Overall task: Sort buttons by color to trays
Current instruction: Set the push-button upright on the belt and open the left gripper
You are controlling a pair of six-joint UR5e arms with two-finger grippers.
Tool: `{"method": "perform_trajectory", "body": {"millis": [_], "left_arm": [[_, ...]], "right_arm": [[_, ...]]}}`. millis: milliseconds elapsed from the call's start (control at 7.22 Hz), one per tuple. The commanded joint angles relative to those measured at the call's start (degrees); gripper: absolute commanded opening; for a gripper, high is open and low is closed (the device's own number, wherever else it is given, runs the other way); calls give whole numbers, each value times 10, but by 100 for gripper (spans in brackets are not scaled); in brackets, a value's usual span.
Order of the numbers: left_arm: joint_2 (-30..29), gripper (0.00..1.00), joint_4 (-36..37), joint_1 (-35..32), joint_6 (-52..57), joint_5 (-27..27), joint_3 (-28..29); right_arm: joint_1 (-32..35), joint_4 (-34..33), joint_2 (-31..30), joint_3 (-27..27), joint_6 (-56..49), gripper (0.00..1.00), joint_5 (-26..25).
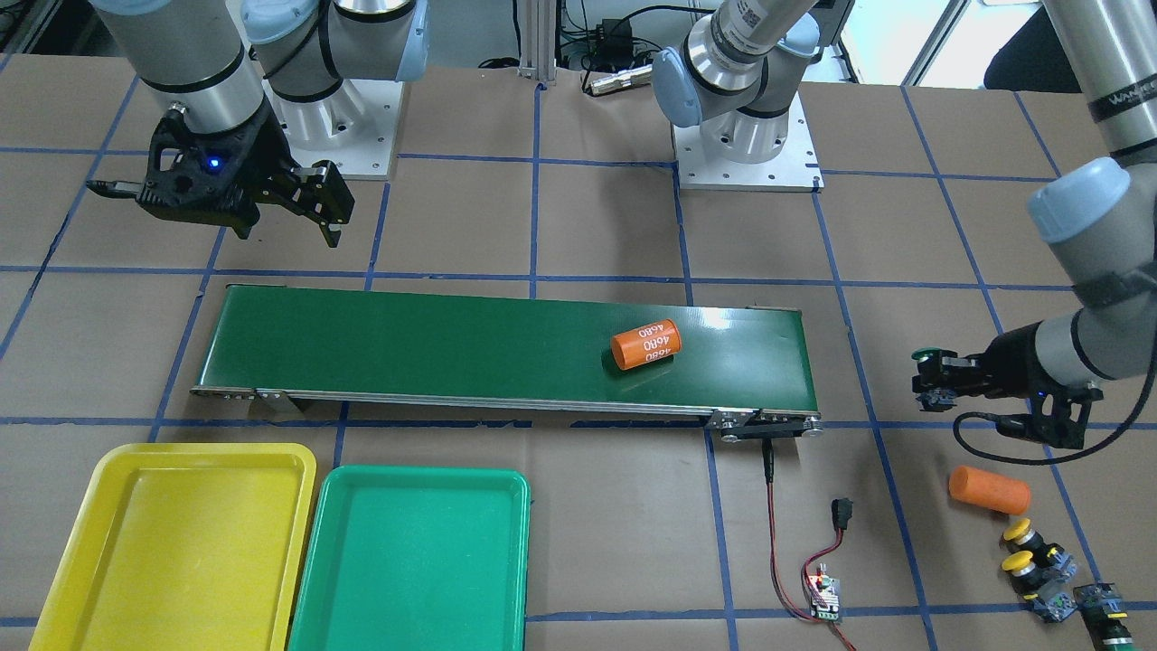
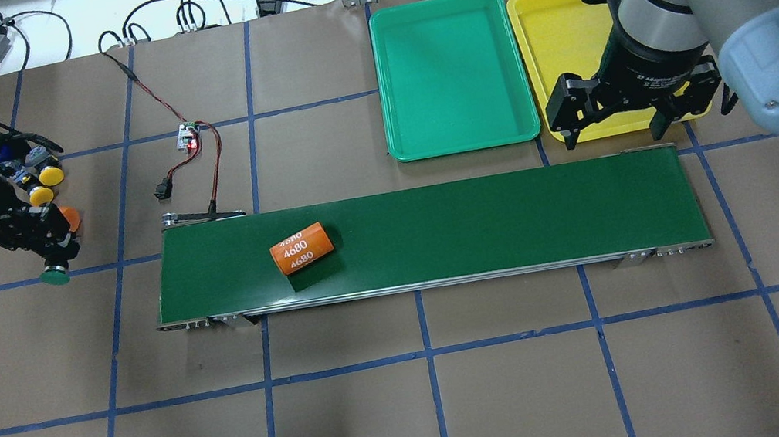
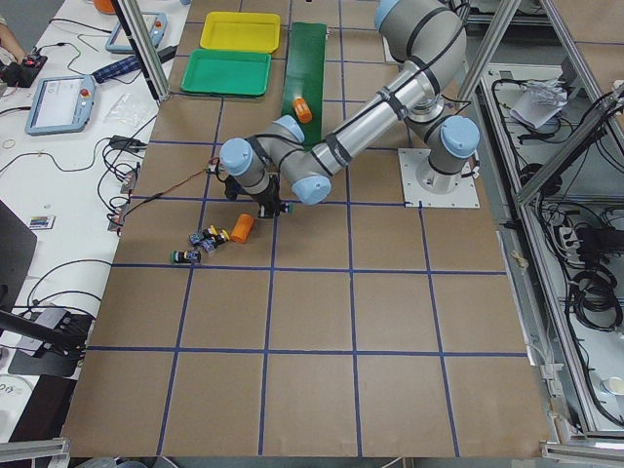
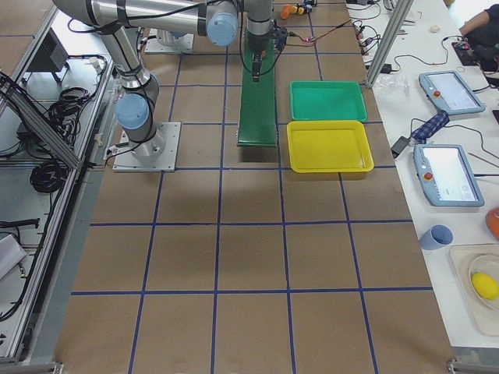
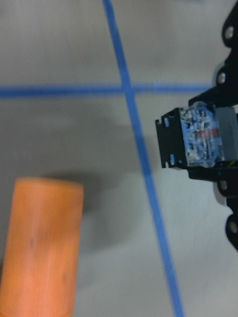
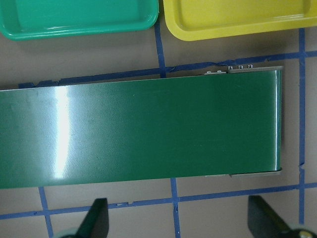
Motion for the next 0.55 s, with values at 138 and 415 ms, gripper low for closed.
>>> {"method": "perform_trajectory", "body": {"millis": [138,415], "left_arm": [[87,0,2,-119,-148,-53,-110],[63,13,87,-193,-170,-49,-114]], "right_arm": [[0,3,-2,3,-2,100,-2],[0,2,0,3,-2,100,-3]]}}
